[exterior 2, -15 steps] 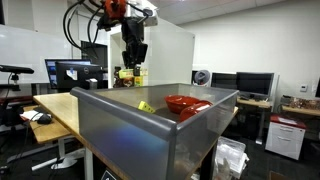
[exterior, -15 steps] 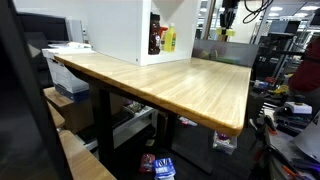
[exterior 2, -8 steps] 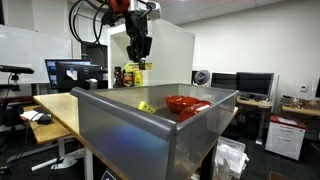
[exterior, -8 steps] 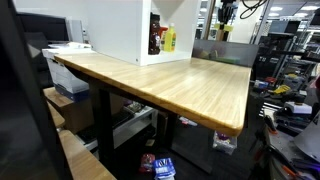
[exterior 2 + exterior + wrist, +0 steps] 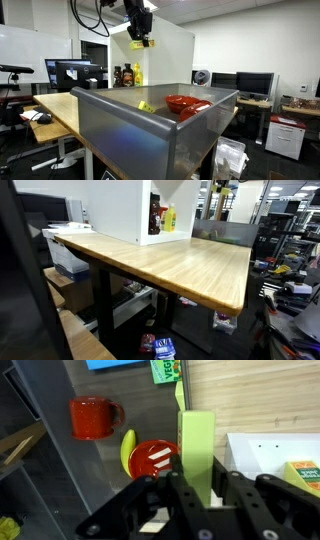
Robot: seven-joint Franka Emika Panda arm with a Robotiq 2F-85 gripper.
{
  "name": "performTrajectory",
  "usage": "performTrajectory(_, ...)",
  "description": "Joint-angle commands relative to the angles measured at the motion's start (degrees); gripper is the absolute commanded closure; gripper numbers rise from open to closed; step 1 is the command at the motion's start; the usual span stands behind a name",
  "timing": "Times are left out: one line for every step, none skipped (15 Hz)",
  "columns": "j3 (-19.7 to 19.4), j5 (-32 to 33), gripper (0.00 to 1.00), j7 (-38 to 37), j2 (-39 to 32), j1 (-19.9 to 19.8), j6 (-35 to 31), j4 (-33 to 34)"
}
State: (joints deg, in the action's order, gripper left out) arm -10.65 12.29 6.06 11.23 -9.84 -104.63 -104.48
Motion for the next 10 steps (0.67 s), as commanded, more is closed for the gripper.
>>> performTrajectory(1.6, 1.1, 0.93, -2.4, 1.6, 0.6, 3.0, 3.2)
performTrajectory(1.9, 1.2, 0.93, -3.1, 1.9, 0.6, 3.2, 3.8)
performTrajectory(2.2, 1.4, 0.93, -3.8, 2.3, 0.6, 3.2, 4.2)
performTrajectory(2.5, 1.6, 0.93, -4.2, 2.7, 0.7, 3.1, 4.6)
performTrajectory(2.7, 1.7, 0.93, -4.7, 3.0, 0.7, 2.9, 5.0)
performTrajectory(3.0, 1.9, 0.93, -5.0, 3.4, 0.7, 2.7, 5.3)
performTrajectory(3.1, 1.9, 0.93, -5.2, 3.7, 0.7, 2.6, 5.6)
performTrajectory(3.3, 1.9, 0.93, -5.4, 4.0, 0.8, 2.5, 5.9)
performTrajectory(3.6, 1.8, 0.93, -5.5, 4.3, 0.8, 2.5, 6.4)
performTrajectory(3.7, 1.7, 0.93, -5.5, 4.5, 0.9, 2.5, 6.9)
